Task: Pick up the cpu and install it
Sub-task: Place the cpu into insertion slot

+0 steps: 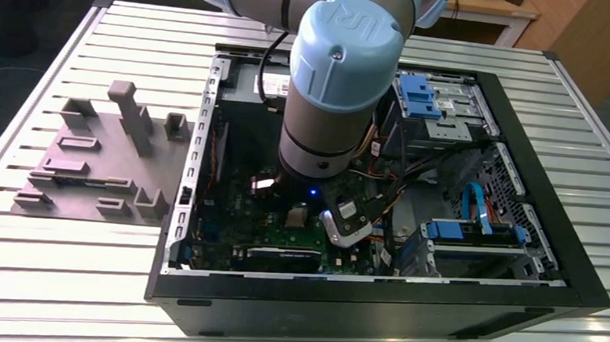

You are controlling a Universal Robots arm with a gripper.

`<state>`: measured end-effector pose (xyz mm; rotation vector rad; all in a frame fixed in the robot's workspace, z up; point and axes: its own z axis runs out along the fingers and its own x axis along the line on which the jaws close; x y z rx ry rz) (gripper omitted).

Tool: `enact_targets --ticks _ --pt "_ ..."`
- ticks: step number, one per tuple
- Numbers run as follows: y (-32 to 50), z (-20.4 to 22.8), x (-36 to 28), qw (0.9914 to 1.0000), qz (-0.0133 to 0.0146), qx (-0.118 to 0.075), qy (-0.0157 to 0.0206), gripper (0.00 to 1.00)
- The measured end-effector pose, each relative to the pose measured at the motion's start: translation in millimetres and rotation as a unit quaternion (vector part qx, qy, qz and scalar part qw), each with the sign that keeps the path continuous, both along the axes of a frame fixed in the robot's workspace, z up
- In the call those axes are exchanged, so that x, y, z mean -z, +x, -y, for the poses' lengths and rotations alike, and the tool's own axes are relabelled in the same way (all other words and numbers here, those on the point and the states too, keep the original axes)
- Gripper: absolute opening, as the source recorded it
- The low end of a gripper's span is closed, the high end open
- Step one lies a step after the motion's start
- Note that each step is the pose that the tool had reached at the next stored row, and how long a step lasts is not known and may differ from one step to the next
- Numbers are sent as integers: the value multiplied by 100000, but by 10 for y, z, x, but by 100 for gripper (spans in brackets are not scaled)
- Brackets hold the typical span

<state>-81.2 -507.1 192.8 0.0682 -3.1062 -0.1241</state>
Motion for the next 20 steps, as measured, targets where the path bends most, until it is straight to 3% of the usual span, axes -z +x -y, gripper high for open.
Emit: enact_targets --ticks 2,5,11,17,18,20 --pt "0 0 1 100000 14 9 6 39" --pt "1 0 0 100000 8 13 -3 51" --pt "1 0 -48 100000 -12 21 -11 51" --pt "14 0 -49 100000 -139 26 -18 52" --pt "14 0 -44 100000 -135 29 -7 58" --pt "16 0 -35 100000 -134 18 -7 58"
